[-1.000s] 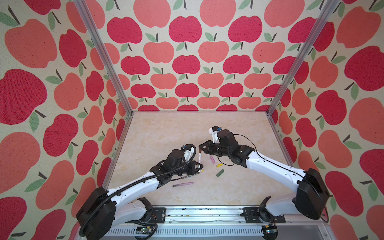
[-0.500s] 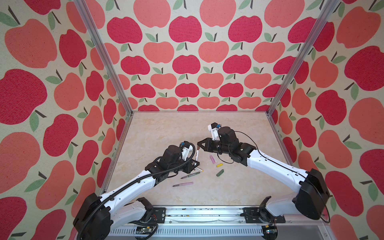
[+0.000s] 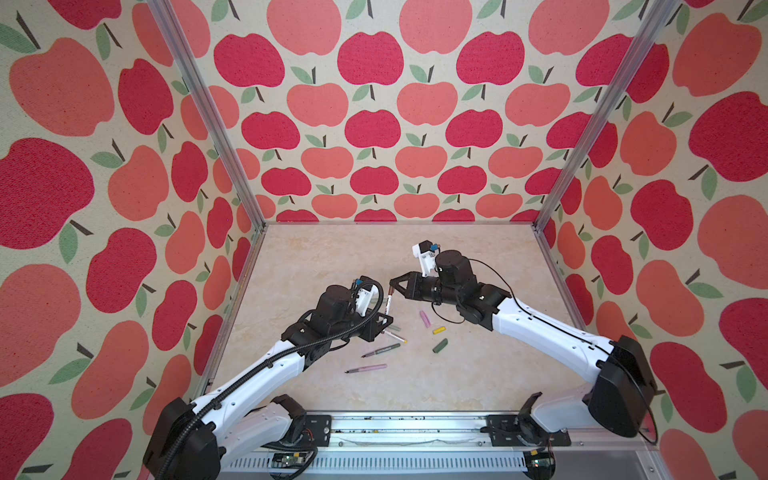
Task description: Insert the pens into the pen caps
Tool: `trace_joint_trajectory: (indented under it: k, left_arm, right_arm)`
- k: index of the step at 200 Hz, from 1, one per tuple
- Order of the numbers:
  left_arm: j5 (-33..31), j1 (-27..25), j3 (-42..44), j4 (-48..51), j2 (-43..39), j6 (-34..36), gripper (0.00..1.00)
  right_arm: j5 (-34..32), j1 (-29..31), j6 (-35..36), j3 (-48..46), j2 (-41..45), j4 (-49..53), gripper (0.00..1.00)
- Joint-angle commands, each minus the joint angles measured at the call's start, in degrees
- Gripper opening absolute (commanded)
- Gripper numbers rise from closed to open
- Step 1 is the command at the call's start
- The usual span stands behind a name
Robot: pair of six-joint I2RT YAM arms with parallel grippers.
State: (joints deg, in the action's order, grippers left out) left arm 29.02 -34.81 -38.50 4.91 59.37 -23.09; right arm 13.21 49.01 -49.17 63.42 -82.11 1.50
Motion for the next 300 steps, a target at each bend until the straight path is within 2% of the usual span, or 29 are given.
trace_joint_trajectory:
  k: [1, 38, 115, 177, 300]
  left_arm:
    - [-0.04, 2.78, -8.41, -14.78, -0.44, 4.34, 0.0]
    - [3.65, 4.13, -10.1, -17.46, 1.35, 5.26, 0.0]
    - [3.77, 7.22, -13.54, -22.19, 2.68, 4.52, 0.0]
    - [5.17, 10.5, -17.71, -24.19, 7.12, 2.2, 0.0]
    - [6.76, 14.13, -21.0, -27.36, 9.66, 1.56, 0.0]
  right_arm:
    - [7.11, 2.14, 1.68, -1.17, -3.29, 13.62, 0.0]
    - [8.36, 2.18, 1.97, -0.93, -4.93, 13.63, 0.0]
    - [10.03, 2.75, 2.23, -2.33, -6.38, 13.59, 0.0]
    - [10.42, 3.52, 2.15, -3.29, -7.67, 13.21, 0.0]
    - [10.27, 7.14, -1.14, -7.02, -10.11, 8.71, 0.0]
